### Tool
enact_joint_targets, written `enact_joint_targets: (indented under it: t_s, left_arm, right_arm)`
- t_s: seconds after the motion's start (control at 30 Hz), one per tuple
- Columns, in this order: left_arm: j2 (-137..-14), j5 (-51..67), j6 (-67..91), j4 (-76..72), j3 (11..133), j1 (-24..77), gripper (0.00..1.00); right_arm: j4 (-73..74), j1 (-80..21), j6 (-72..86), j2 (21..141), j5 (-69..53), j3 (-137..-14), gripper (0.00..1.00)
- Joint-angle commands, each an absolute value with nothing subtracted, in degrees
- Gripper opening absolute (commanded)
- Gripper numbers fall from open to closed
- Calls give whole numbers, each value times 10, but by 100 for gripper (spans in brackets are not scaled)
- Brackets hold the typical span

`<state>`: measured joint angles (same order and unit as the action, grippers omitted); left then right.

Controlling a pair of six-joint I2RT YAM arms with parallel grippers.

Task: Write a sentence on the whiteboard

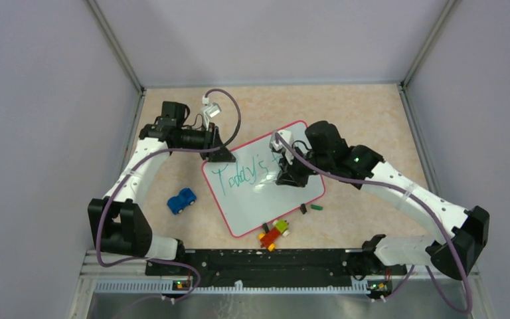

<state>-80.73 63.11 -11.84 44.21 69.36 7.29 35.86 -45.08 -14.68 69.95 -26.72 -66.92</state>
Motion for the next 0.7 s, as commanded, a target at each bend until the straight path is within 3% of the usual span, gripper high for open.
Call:
enact_joint_targets:
  t_s: [0.0,0.33,0.67]
  left_arm:
    - [-799,637,-118,439,691,74,38]
    - [-805,626,-117,437,687,74,27]
    - [-803,619,-114,435,686,74,15]
  right_arm:
    - [290,-497,-142,706,-258,-662,0]
    - [225,-620,-197,743,-162,-627,0]
    - [200,-677,-227,765,-100,-597,0]
